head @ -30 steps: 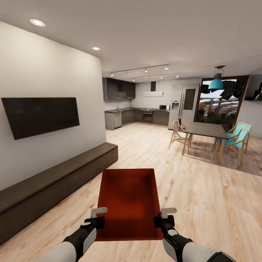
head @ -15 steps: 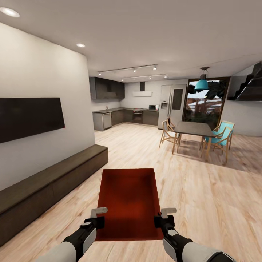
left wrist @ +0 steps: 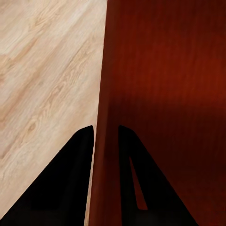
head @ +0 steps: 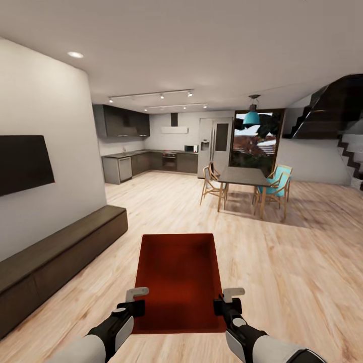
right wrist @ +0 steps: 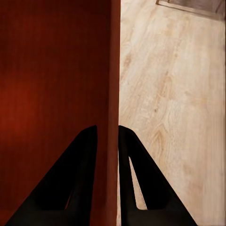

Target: Move the two storage containers from the living room to the garage. In the garage, place one container on the floor and stack the other container on top of it (either order is fine).

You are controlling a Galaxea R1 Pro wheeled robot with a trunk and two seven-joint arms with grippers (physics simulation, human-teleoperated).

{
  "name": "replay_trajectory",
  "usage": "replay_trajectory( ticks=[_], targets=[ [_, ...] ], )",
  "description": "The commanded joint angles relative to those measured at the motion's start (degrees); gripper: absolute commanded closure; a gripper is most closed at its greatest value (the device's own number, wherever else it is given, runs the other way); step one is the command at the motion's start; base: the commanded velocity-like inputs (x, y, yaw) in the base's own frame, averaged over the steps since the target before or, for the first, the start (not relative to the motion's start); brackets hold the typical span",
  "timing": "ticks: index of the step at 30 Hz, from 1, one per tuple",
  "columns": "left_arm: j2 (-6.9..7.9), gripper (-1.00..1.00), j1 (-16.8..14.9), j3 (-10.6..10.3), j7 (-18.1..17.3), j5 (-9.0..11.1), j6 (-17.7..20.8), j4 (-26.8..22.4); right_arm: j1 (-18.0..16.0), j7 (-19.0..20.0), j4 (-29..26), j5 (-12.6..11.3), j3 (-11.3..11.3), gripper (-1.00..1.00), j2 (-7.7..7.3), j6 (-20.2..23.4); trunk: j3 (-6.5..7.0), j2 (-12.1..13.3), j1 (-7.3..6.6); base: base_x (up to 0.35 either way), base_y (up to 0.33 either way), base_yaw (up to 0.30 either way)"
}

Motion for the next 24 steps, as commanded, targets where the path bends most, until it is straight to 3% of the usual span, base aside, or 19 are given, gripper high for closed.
replay_trajectory(
  ticks=[1,24],
  targets=[
    [0.20,1.00,0.0,0.8,1.1,-0.2,0.3,-0.2,-0.1,-0.1,-0.1,-0.1,-2.6,1.00,0.03,-0.1,-0.10,-0.1,0.04,0.182,0.000,-0.283],
    [0.20,1.00,0.0,0.8,1.1,-0.2,0.3,-0.1,-0.1,-0.1,-0.1,-0.1,-2.6,1.00,0.03,-0.2,-0.10,-0.1,0.04,0.234,0.000,-0.283]
  ],
)
